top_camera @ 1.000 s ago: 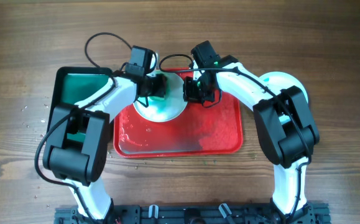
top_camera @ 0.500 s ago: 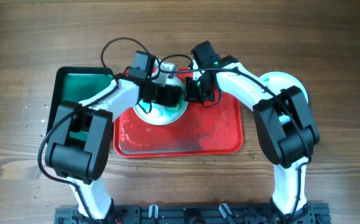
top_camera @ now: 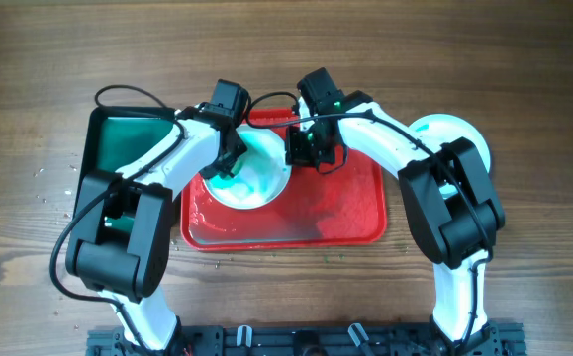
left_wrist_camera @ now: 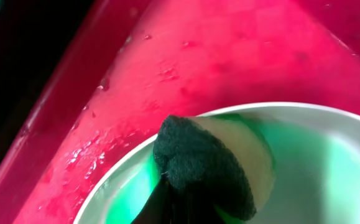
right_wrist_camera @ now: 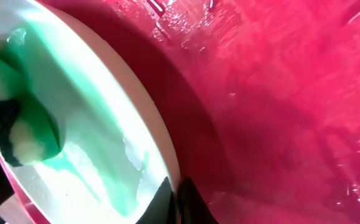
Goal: Clean dirty plates on tray and stack at the side
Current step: 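Scrub the third plate with the sponge while right gripper holds its rim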
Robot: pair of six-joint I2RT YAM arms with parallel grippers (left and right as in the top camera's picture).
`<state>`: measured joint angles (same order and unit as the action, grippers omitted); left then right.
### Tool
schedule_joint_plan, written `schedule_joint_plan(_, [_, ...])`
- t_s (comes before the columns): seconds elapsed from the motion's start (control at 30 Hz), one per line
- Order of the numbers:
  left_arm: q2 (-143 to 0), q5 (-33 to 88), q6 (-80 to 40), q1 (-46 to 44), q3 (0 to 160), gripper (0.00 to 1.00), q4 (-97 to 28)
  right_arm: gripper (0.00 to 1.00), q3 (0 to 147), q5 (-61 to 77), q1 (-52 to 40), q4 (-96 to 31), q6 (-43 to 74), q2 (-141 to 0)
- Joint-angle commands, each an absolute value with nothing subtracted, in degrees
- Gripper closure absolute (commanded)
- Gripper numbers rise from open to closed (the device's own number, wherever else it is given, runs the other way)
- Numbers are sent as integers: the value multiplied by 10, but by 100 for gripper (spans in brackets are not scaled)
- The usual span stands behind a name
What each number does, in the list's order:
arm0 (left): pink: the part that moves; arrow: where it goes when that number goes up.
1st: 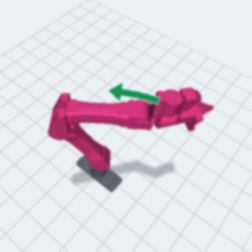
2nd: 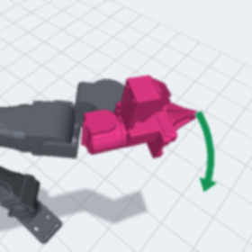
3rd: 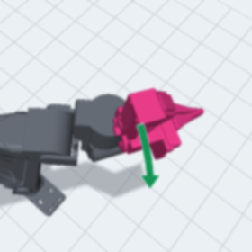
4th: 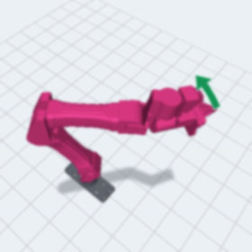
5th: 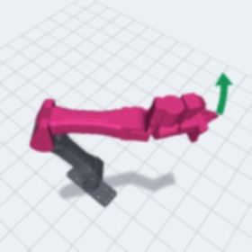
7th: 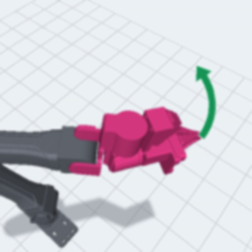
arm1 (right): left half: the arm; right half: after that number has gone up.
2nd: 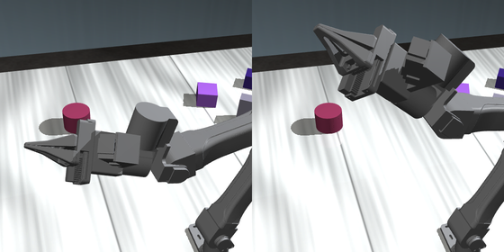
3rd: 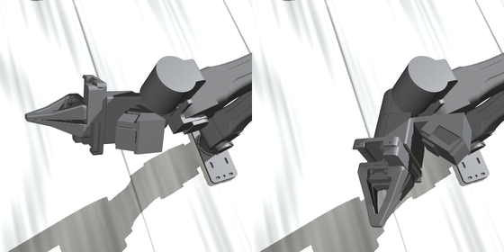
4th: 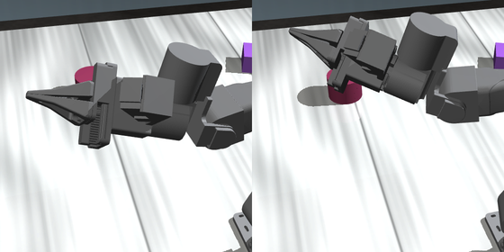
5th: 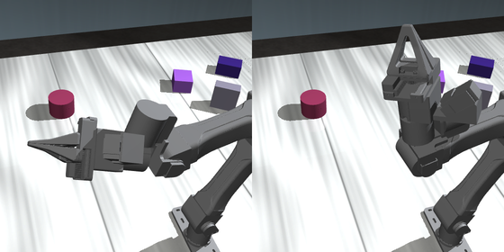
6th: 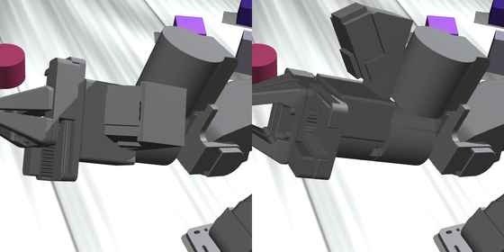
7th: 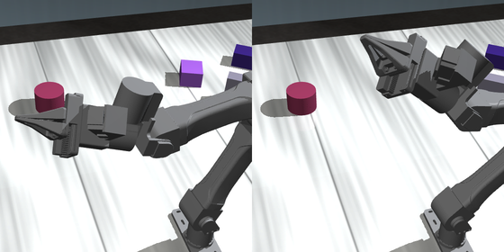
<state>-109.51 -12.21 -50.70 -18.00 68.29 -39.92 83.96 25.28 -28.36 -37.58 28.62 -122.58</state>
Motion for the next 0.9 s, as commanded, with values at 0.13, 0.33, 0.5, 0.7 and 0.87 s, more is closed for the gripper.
schedule_joint_plan(0.13, [-1127, 121, -157, -171, 650, 96, -221, 96, 836, 241, -275, -380, 286, -1236])
schedule_joint_plan(0.33, [-1127, 343, 75, -171, 650, 96, -276, 96, 836, 241, -275, -377, 286, -1236])
schedule_joint_plan(0.5, [-1127, 379, 213, -170, 650, 96, -420, 96, 836, 241, -275, -378, 285, -1236])
schedule_joint_plan(0.7, [-1127, 285, 61, -143, 650, 96, -318, 96, 836, 241, -275, -378, 285, -1236])
schedule_joint_plan(0.87, [-1127, -218, -325, -129, 650, 96, -278, 96, 836, 241, -275, -378, 284, -1236])
